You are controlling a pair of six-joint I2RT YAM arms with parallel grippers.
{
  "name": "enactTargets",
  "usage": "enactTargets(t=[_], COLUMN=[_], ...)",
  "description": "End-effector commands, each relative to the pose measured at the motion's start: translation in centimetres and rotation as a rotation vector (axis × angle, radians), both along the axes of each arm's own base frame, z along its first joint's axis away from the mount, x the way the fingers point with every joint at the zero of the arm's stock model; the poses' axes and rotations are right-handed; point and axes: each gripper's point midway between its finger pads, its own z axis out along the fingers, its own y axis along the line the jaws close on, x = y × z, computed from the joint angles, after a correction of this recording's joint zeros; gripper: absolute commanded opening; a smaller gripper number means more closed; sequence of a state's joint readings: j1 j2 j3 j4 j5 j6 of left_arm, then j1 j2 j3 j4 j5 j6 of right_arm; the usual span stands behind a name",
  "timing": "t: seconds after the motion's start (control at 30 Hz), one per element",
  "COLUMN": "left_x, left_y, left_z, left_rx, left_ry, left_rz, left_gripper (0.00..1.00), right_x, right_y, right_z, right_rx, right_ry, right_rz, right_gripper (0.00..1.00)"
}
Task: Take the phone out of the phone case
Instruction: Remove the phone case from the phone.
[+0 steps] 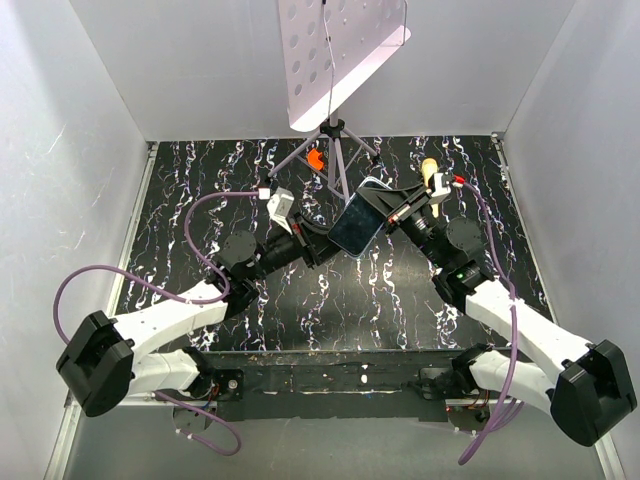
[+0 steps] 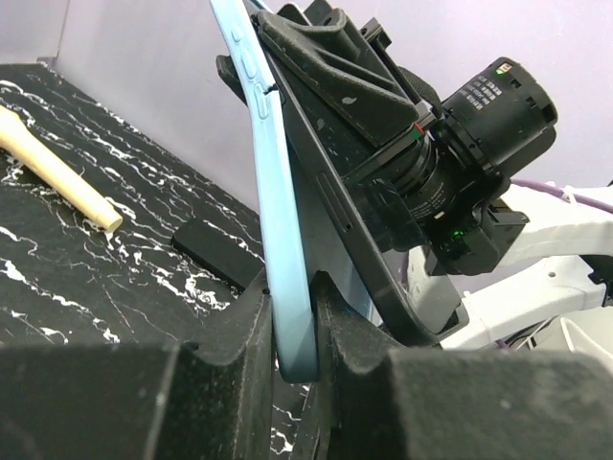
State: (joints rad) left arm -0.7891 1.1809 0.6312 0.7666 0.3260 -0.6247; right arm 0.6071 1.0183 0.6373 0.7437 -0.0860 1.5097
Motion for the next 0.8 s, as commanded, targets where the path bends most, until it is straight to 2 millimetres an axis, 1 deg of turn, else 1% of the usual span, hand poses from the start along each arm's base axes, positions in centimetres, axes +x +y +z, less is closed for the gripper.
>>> enactTargets(t=[0.0,0.03,0.07,0.1,0.13,0.17,0.2,0.23,0.3,0.37,0.4,0.43,0.5,0.53,0.57,0.6,0.67,0.77], left_x=[4.3,3.6,2.3,1.1,0.4,-1.0,-2.0,-2.9,-4.9,-7.0,-8.1,-9.3,-11.6,-12.6,-13.1,-13.2,-12.8,-11.7], left_y=[1.6,1.3,0.8,0.5,0.6,0.6,0.7,1.0,1.5,2.0,2.2,2.4,2.5,2.6,2.6,2.5,2.3,2.6], left_z=[-7.6,-7.6,-7.5,-7.4,-7.5,-7.5,-7.5,-7.6,-7.6,-6.4,-5.5,-4.5,-1.4,0.2,1.6,2.8,4.2,6.9], left_rx=[0.268,0.264,0.252,0.244,0.246,0.252,0.258,0.268,0.284,0.278,0.267,0.250,0.178,0.138,0.106,0.075,0.000,-0.213], left_ry=[0.125,0.157,0.193,0.213,0.228,0.244,0.247,0.258,0.268,0.244,0.222,0.213,0.182,0.192,0.210,0.246,0.362,0.439], left_rz=[0.198,0.159,0.090,0.032,0.004,-0.058,-0.101,-0.130,-0.202,-0.287,-0.338,-0.395,-0.528,-0.595,-0.635,-0.652,-0.646,-0.616], left_gripper=[0.11,0.21,0.29,0.36,0.42,0.48,0.52,0.57,0.63,0.66,0.67,0.67,0.66,0.65,0.64,0.61,0.60,0.61], right_x=[-5.7,-5.8,-5.2,-4.9,-4.4,-3.9,-3.5,-3.2,-2.4,-1.8,-1.6,-1.5,-1.1,-1.0,-1.0,-0.9,-0.6,-0.5], right_y=[-1.1,-1.2,-1.2,-1.2,-1.6,-1.8,-1.9,-2.3,-2.8,-3.0,-3.1,-3.2,-3.1,-3.1,-3.1,-3.1,-3.1,-2.9], right_z=[8.8,8.9,8.0,7.4,7.0,6.2,5.6,5.6,5.1,4.6,4.3,4.5,4.2,4.1,4.2,4.2,4.1,3.7], right_rx=[0.228,0.196,0.150,0.096,0.043,-0.011,-0.059,-0.090,-0.154,-0.213,-0.229,-0.237,-0.271,-0.286,-0.290,-0.289,-0.289,-0.278], right_ry=[-0.137,-0.178,-0.174,-0.195,-0.219,-0.218,-0.228,-0.247,-0.260,-0.273,-0.278,-0.302,-0.312,-0.322,-0.328,-0.331,-0.327,-0.316], right_rz=[0.162,0.152,0.134,0.116,0.093,0.074,0.061,0.052,0.029,0.034,0.033,0.038,0.041,0.035,0.035,0.029,0.026,0.040], right_gripper=[0.01,0.01,0.01,0.01,0.01,0.01,0.01,0.01,0.01,0.01,0.01,0.01,0.01,0.01,0.01,0.01,0.01,0.01])
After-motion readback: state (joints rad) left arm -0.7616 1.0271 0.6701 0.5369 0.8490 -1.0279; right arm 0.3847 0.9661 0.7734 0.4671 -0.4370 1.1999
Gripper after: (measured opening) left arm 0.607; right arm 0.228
